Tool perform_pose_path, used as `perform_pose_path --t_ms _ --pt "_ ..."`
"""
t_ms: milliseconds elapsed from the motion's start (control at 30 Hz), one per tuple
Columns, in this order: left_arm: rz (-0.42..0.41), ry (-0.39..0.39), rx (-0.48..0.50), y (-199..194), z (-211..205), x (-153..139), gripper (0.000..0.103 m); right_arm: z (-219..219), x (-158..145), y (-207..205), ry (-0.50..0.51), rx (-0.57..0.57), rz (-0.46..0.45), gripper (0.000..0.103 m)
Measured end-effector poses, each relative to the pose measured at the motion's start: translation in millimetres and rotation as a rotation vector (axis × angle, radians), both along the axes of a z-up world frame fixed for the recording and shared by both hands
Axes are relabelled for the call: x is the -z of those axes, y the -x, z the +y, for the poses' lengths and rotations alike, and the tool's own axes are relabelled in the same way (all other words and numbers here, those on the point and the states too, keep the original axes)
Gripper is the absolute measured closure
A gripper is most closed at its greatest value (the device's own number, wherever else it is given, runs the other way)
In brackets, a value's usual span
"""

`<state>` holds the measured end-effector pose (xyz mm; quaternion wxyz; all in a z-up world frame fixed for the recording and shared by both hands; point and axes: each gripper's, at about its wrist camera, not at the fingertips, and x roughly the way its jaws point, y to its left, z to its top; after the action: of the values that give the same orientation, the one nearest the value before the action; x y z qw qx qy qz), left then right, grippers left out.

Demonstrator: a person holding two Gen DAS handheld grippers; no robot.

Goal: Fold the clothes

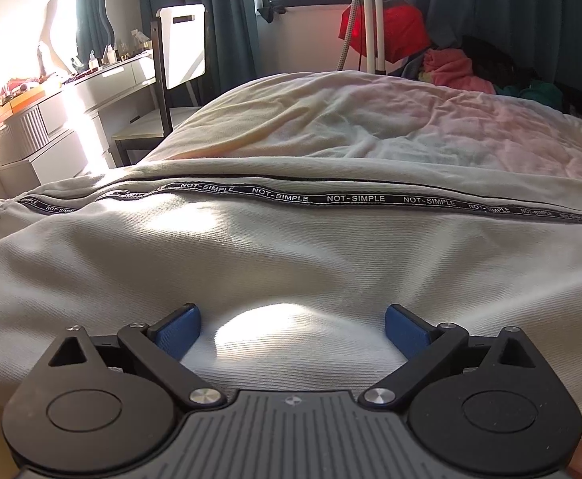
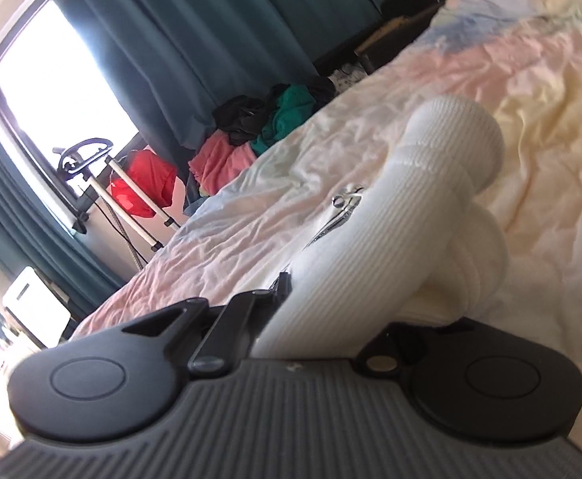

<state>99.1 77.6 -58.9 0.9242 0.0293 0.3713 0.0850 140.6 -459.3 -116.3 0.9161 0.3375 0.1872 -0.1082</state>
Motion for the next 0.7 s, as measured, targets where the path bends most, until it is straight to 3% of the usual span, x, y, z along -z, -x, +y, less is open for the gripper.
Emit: perform_pose_path --t_ms 133,267,433,500,600,700 --pt "0.011 0.0 0.002 0 0 -5 0.003 15 -16 0 0.089 -0.005 -0.018 0.092" --pt "-0.013 0.033 0.004 6 3 -18 0.004 66 -53 3 0.327 -0.038 -0.082 0.092" --pt "-0.18 0.119 -0.036 26 16 -52 0.004 183 -84 20 0.684 -0.153 -0.228 0.092" --pt "-0.237 0.152 -0.06 34 24 -63 0.004 240 -78 28 0.833 -0.265 -0.277 0.092" --pt "-0.31 0.202 -0.097 45 37 -76 0.004 315 -44 35 1.001 -0.467 -0.271 0.092" --pt "-0.31 0.231 -0.126 48 46 -77 0.004 360 9 38 1.073 -0.688 -0.202 0.092"
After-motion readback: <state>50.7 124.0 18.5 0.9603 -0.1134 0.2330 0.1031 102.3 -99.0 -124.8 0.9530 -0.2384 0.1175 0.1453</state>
